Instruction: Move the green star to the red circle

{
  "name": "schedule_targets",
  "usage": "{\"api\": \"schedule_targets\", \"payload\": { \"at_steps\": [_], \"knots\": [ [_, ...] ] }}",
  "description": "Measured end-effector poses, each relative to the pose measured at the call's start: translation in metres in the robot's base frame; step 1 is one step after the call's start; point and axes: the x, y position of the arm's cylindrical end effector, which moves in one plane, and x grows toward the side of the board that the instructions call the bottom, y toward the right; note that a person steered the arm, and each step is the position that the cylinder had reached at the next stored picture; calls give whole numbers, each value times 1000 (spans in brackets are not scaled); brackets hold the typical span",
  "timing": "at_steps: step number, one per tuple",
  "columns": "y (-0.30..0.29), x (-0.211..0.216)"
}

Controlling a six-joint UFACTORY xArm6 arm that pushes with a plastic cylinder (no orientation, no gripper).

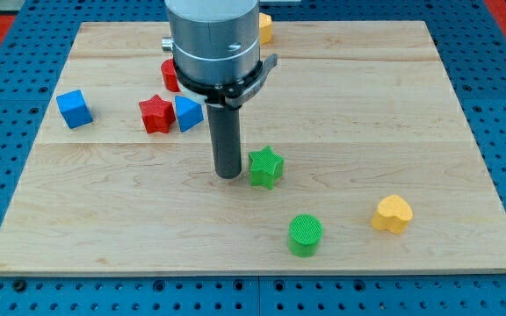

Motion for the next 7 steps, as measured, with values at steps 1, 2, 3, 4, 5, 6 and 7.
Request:
{"api": "schedule_targets", "payload": {
  "at_steps": [1,2,3,4,5,6,7],
  "knots": [
    [32,43],
    [54,41],
    [54,-6],
    [54,-46],
    [54,-75],
    [49,-71],
    [48,-63]
  ]
}}
